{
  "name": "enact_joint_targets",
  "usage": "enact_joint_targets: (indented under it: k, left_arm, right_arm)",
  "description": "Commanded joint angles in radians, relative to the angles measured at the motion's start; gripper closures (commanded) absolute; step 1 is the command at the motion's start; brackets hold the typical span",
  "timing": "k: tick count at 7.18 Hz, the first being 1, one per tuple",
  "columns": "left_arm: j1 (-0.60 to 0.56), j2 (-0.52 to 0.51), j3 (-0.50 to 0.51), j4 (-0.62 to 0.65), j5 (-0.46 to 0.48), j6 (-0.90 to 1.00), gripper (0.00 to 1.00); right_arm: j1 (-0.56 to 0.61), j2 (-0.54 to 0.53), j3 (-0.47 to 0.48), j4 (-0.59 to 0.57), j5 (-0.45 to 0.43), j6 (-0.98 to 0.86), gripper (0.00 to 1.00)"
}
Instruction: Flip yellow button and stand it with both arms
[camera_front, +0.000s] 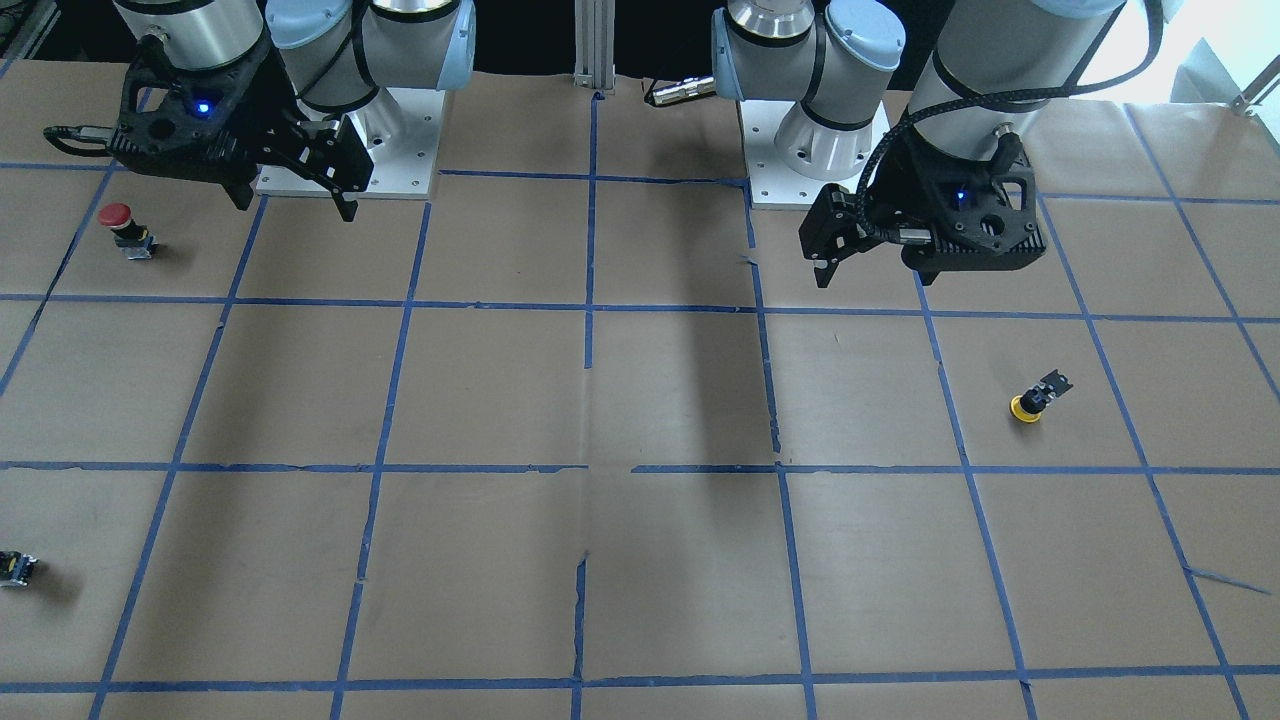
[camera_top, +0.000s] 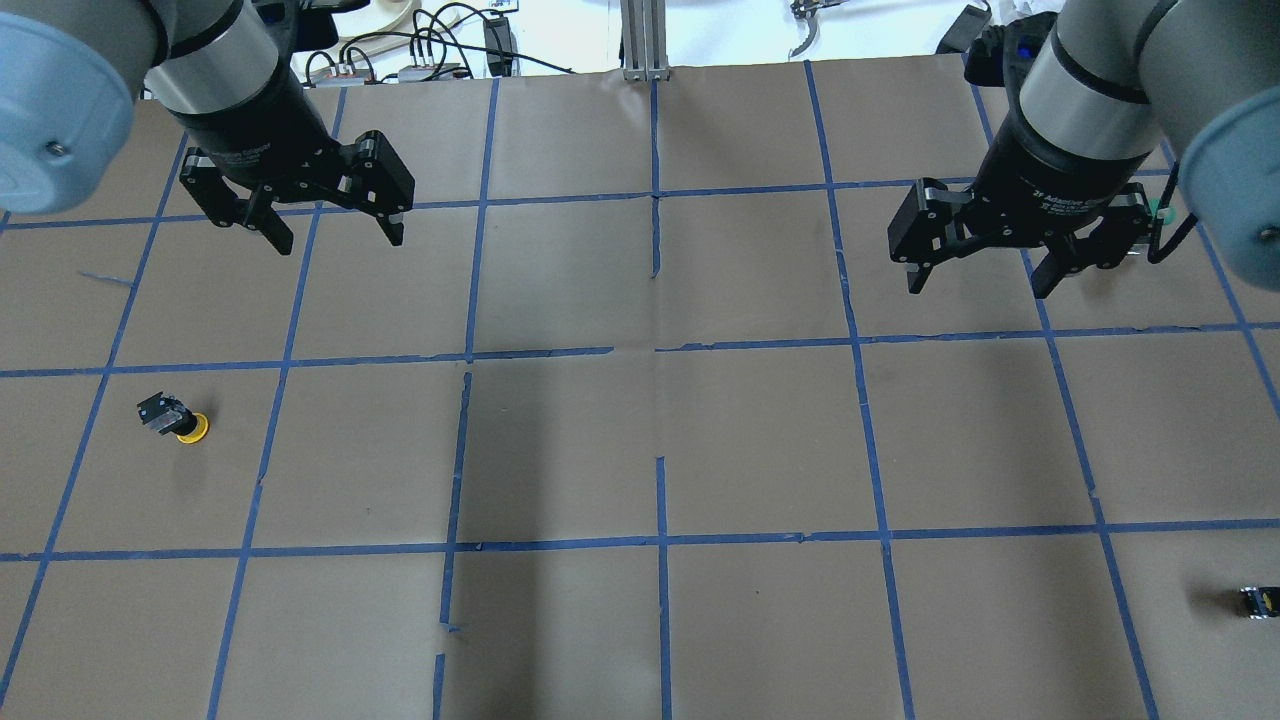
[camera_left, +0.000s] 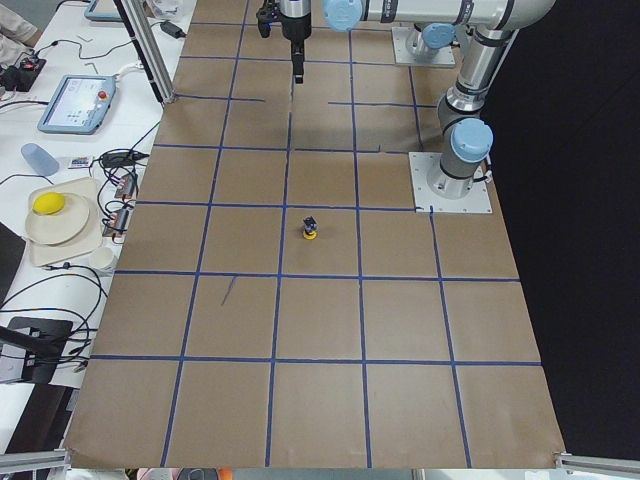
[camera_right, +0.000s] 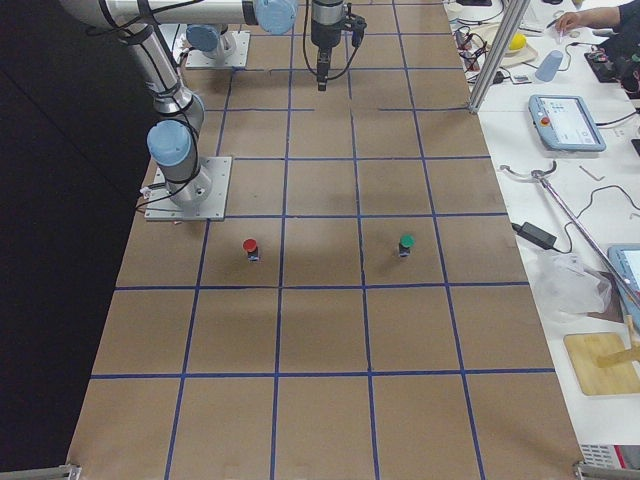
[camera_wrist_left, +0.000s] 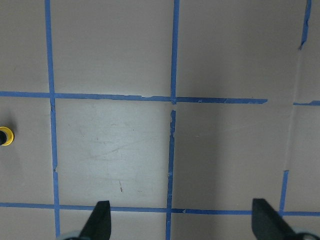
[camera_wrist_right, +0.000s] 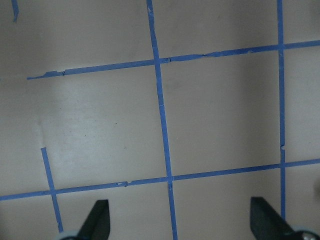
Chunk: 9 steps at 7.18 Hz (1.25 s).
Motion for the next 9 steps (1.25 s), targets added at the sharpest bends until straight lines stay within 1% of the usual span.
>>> enact_joint_targets:
  k: [1,2,3,5,6,8,9]
  left_arm:
    - [0.009,-0.001,-0.007,-0.002,-0.023,0.056,0.00]
    - [0.021,-0.002,-0.021,-0.005,-0.014,0.201,0.00]
    - [0.027,0.002,-0.041,-0.002,-0.011,0.248,0.00]
    - [0.029,-0.002,-0.022,-0.005,-0.011,0.237,0.00]
    - [0.042,0.002,-0.045,-0.007,-0.008,0.253,0.00]
    - [0.175,0.002,-0.080,-0.010,-0.005,0.461,0.00]
    - [0.215,0.002,-0.091,-0.014,0.019,0.538,0.01]
  right_arm:
    - [-0.002,0.000,0.001,-0.001,0.002,0.002,0.00]
    - [-0.002,0.002,0.001,0.002,-0.004,0.000,0.00]
    - [-0.002,0.000,0.001,0.001,-0.001,0.002,0.00]
    - [-0.002,0.000,0.001,0.003,-0.001,0.002,0.00]
    - [-0.002,0.000,0.001,0.003,-0.001,0.002,0.00]
    - [-0.002,0.000,0.001,0.001,0.002,0.004,0.00]
    - [-0.002,0.000,0.001,0.001,0.002,0.004,0.00]
